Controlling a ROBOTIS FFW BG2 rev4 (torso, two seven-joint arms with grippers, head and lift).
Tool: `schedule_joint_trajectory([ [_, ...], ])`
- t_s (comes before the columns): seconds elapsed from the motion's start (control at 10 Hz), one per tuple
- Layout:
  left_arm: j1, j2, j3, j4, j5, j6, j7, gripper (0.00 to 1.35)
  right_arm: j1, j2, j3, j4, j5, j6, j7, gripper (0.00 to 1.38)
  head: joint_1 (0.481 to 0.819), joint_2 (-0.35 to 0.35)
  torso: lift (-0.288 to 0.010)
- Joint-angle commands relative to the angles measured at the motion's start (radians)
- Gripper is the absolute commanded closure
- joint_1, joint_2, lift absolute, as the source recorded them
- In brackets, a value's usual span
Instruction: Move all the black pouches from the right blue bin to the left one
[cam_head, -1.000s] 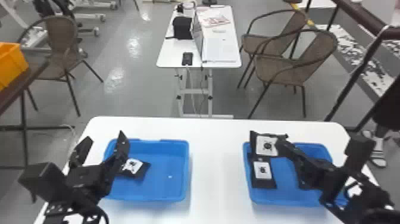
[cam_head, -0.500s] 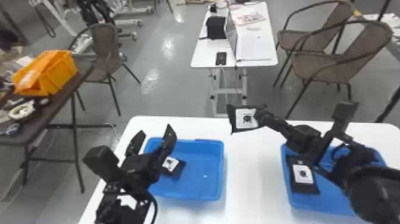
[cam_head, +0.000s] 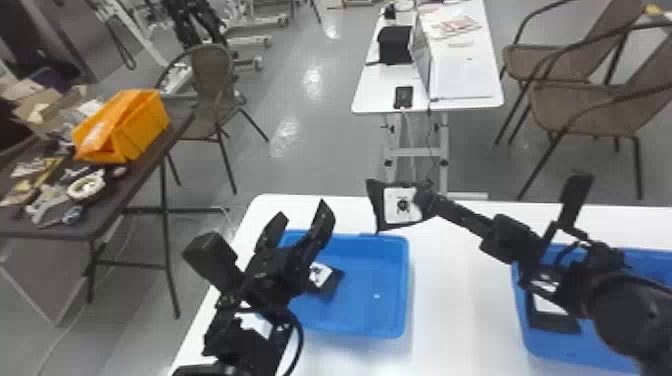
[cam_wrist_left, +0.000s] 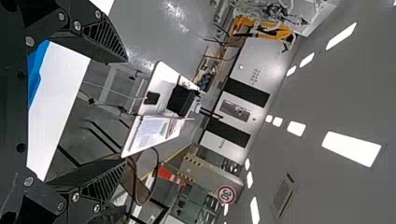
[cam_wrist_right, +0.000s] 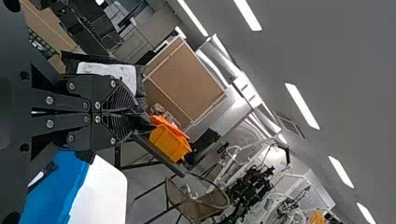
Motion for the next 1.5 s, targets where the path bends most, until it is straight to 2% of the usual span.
schedule_joint_trajectory([
  [0.0,-0.008,0.010,-0.010,0.001,0.014,0.003,-0.001,0.28,-0.015,0.005,0.024,0.053,-0.047,-0.001,0.017,1.15,0.695,0.265,0.010],
  [0.2,-0.020,0.021,-0.026,0.001,0.066,0.031,-0.007,0.27,-0.037,0.012,0.039,0.087,-0.053,-0.007,0.037,1.15,0.695,0.270,0.010],
  [0.4,-0.057,0.038,-0.036,0.001,0.122,0.115,-0.061,0.28,-0.060,0.016,0.062,0.116,-0.061,-0.013,0.053,1.15,0.695,0.258,0.010],
  [0.6,-0.095,0.041,-0.031,0.001,0.142,0.187,-0.130,0.28,-0.075,0.018,0.084,0.136,-0.062,-0.018,0.058,1.15,0.695,0.240,0.010],
  [0.9,-0.109,0.039,-0.023,0.001,0.158,0.233,-0.158,0.30,-0.089,0.019,0.101,0.148,-0.067,-0.023,0.064,1.15,0.695,0.230,0.010],
  [1.0,-0.118,0.039,-0.016,0.001,0.159,0.278,-0.173,0.54,-0.092,0.019,0.101,0.151,-0.067,-0.026,0.066,1.15,0.695,0.227,0.010],
  [1.2,-0.121,0.036,-0.013,0.001,0.150,0.304,-0.173,1.25,-0.095,0.019,0.101,0.152,-0.067,-0.033,0.067,1.15,0.695,0.219,0.010],
  [1.4,-0.112,0.025,-0.013,-0.001,0.124,0.272,-0.173,1.22,-0.094,0.019,0.101,0.159,-0.071,-0.044,0.067,1.15,0.695,0.218,0.010],
])
